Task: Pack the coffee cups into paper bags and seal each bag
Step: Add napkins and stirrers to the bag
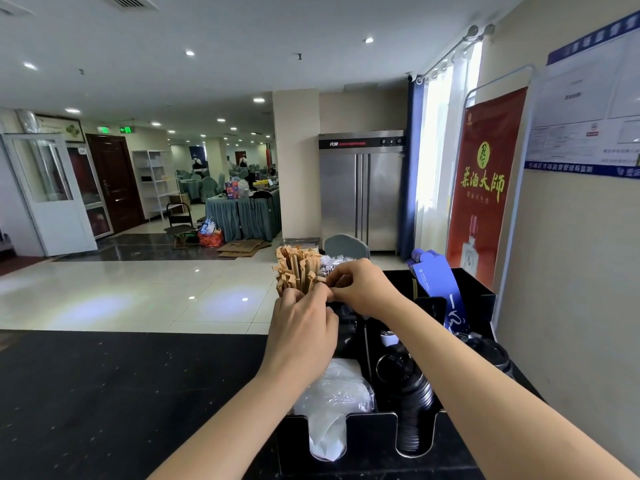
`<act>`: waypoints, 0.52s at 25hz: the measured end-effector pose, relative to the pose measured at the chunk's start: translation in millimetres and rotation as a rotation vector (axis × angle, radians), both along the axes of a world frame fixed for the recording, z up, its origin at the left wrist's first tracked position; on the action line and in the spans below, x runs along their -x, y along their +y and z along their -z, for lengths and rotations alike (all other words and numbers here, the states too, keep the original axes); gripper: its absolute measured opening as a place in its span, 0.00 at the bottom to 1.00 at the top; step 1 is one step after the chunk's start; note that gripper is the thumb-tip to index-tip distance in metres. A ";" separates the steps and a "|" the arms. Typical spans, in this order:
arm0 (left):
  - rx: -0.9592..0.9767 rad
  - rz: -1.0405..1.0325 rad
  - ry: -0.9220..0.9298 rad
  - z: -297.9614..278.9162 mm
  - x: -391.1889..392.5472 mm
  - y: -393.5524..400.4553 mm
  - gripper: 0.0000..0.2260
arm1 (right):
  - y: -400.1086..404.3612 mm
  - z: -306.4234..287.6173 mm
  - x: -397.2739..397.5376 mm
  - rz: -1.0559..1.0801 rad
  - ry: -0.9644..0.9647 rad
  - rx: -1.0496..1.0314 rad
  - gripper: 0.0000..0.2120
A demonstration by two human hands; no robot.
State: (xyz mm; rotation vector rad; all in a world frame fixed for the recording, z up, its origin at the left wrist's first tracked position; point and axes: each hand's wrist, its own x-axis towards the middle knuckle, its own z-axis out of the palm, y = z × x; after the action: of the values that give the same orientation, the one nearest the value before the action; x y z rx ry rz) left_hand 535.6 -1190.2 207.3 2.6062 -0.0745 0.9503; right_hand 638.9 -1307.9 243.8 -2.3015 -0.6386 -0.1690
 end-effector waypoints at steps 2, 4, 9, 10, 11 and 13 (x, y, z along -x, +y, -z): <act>0.034 0.005 0.009 -1.0 0.7 0.0 0.08 | 0.4 1.6 0.6 0.002 -0.012 -0.011 0.04; 0.054 0.012 0.004 -3.5 1.6 0.7 0.09 | 0.3 3.5 0.9 0.008 -0.044 -0.030 0.03; 0.080 0.047 -0.011 -8.1 2.0 0.4 0.11 | -7.8 4.1 0.1 0.048 -0.077 -0.168 0.04; 0.090 0.065 0.010 -8.2 1.8 -0.1 0.12 | -11.1 2.8 -0.7 0.057 -0.078 -0.197 0.05; 0.093 0.078 0.028 -8.2 1.5 -0.6 0.13 | -14.2 1.5 -2.0 0.068 -0.081 -0.198 0.06; 0.092 0.084 0.028 -7.7 0.6 -0.5 0.13 | -15.6 -0.2 -3.9 0.084 -0.098 -0.112 0.09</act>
State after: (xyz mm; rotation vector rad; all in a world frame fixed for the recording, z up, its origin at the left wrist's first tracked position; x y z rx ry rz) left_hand 535.0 -1190.8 215.1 2.5104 -0.1284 0.8672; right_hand 642.7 -1323.5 244.0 -2.2237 -0.5677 -0.3504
